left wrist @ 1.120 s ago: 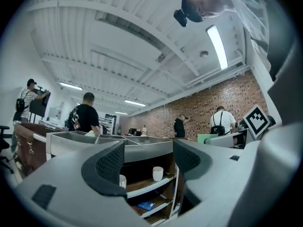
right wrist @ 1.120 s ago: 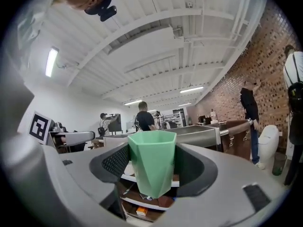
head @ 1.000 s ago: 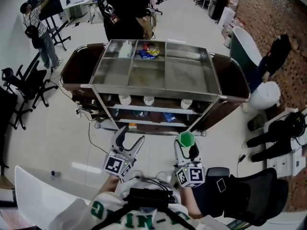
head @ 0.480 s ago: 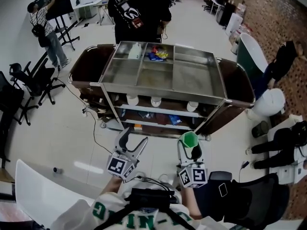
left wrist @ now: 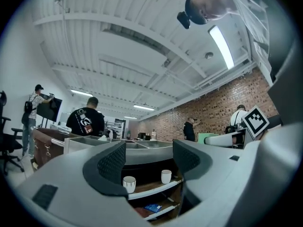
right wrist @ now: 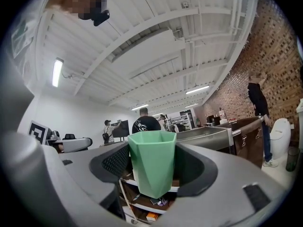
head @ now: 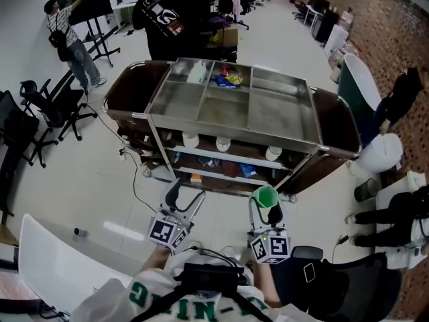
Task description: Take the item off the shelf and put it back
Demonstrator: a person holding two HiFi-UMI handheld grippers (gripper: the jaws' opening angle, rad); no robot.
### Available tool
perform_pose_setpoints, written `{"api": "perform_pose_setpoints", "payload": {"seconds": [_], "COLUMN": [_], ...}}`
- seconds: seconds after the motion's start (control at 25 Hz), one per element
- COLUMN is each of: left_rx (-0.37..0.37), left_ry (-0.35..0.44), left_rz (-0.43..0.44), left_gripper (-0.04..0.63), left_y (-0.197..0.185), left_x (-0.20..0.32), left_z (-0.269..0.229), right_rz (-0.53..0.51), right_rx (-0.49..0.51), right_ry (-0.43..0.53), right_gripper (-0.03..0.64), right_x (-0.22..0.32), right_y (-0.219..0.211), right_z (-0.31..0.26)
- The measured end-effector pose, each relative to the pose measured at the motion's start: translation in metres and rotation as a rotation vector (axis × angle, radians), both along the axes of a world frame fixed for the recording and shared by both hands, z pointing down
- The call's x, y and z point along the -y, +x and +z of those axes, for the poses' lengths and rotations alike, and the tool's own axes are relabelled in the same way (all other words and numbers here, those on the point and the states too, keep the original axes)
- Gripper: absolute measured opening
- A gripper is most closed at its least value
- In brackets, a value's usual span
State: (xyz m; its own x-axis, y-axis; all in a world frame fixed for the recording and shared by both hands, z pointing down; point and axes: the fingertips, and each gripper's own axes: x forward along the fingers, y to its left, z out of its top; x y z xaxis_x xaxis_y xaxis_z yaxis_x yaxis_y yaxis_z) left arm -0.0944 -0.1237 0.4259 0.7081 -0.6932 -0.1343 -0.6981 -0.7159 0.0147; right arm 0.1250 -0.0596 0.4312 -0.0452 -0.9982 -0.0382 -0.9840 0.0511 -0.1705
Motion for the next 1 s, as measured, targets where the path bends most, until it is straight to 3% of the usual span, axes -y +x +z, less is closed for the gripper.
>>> {"api": "perform_pose_setpoints", "payload": {"seconds": [0.48,1.0], "left_rx": [0.009,0.020], "left_ry": [-0.009,-0.018], "left_rz": [-0.070,-0.084], "left_gripper": [0.296,0.295], "left_y": [-0.009,0.000], "left_x": [0.005,0.011], "left_z": [0.004,0.005], "right_rz": [-0.067,-0.088], "right_rx": [-0.011,-0.006], "right_ry": [-0.014,-0.042], "right_gripper": [0.325,0.325], "right_x": [0.016,0.024], "right_y": [-0.003,0.008], "right_z": [0.011,0.022]}}
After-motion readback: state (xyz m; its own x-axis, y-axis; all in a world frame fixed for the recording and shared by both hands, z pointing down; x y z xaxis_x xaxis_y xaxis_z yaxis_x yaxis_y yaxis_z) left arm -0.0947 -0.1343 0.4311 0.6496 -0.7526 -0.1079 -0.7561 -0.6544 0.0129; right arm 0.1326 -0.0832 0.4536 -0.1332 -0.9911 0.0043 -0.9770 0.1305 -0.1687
